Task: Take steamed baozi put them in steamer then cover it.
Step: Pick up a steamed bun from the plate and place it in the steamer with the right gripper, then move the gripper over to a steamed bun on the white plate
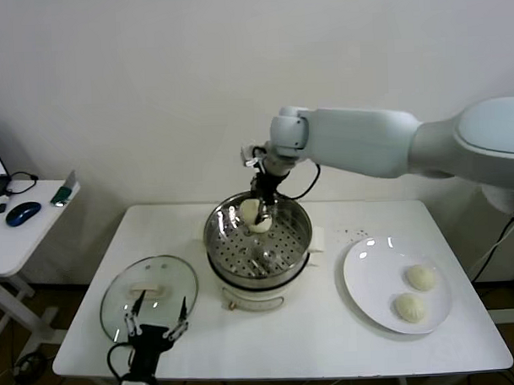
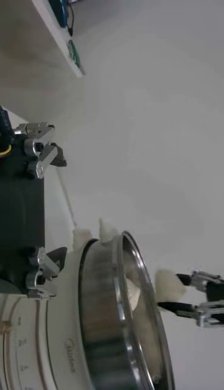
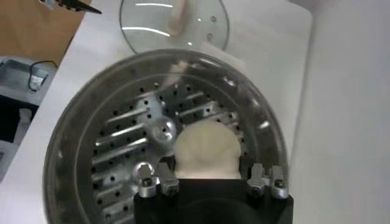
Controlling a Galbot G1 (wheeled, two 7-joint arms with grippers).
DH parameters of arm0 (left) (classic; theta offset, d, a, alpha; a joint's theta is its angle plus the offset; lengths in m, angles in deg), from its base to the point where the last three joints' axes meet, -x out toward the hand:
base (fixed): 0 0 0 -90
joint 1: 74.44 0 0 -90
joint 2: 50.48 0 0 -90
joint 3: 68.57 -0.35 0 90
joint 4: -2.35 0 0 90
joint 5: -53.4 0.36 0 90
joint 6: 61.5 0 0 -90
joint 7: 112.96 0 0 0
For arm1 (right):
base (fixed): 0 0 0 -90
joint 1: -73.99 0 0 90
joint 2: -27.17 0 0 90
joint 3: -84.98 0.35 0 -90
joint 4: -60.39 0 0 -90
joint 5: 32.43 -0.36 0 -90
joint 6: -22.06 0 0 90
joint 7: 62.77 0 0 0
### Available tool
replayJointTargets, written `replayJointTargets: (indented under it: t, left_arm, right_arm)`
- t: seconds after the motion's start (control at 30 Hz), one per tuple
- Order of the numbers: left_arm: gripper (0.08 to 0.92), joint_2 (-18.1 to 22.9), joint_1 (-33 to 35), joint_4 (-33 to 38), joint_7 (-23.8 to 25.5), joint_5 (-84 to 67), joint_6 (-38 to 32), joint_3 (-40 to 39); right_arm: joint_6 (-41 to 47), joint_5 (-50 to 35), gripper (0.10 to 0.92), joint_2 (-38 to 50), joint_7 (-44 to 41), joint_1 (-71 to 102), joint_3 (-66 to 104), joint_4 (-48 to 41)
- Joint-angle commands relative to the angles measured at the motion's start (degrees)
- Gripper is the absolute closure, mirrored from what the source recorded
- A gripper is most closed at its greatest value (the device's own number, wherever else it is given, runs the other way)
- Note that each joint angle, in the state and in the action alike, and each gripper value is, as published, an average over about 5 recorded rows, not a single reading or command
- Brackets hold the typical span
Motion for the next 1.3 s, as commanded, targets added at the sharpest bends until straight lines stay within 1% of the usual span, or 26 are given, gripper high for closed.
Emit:
replayJointTargets:
  t: [0.03, 0.27, 0.57, 0.63, 0.8, 0.87, 0.97, 1.1, 1.3]
  left_arm:
    - [0.177, -0.08, -0.15, -0.38, 0.03, -0.03, -0.10, 0.13]
    - [0.177, 0.00, -0.76, -1.06, -0.01, -0.08, 0.16, 0.17]
    - [0.177, -0.04, -1.31, -1.76, -0.11, -0.24, 0.39, 0.22]
    - [0.177, -0.07, -1.35, -1.80, -0.13, -0.29, 0.43, 0.24]
    - [0.177, -0.07, -1.38, -1.80, -0.18, -0.33, 0.50, 0.24]
    - [0.177, -0.07, -1.35, -1.72, -0.21, -0.35, 0.53, 0.24]
    - [0.177, -0.10, -1.24, -1.57, -0.22, -0.36, 0.56, 0.23]
    - [0.177, -0.21, -1.12, -1.37, -0.21, -0.35, 0.57, 0.14]
    - [0.177, -0.75, -0.61, -1.13, -0.29, -0.85, 0.41, 0.24]
  right_arm:
    - [0.51, -0.07, 0.363, -3.93, 0.71, 4.60, 0.31, -1.61]
    - [-0.33, 0.46, 0.362, -5.80, 0.24, 6.93, 0.25, -5.07]
    - [-0.23, 0.92, 0.349, -6.18, -0.21, 8.02, 0.01, -6.14]
    - [0.08, 0.85, 0.326, -5.98, -0.10, 7.82, 0.06, -5.87]
    - [0.69, 0.94, 0.225, -4.89, -0.29, 6.86, 0.29, -4.16]
    - [0.79, 1.18, 0.211, -4.03, -0.50, 6.15, 0.62, -3.33]
    - [0.68, 2.31, 0.203, -1.73, -1.24, 4.29, 1.37, -1.76]
    - [0.10, 4.61, 0.203, 3.65, -3.40, 0.66, 2.30, 1.26]
    - [-1.29, 6.59, 0.203, 15.99, -7.49, -6.53, 1.05, 7.40]
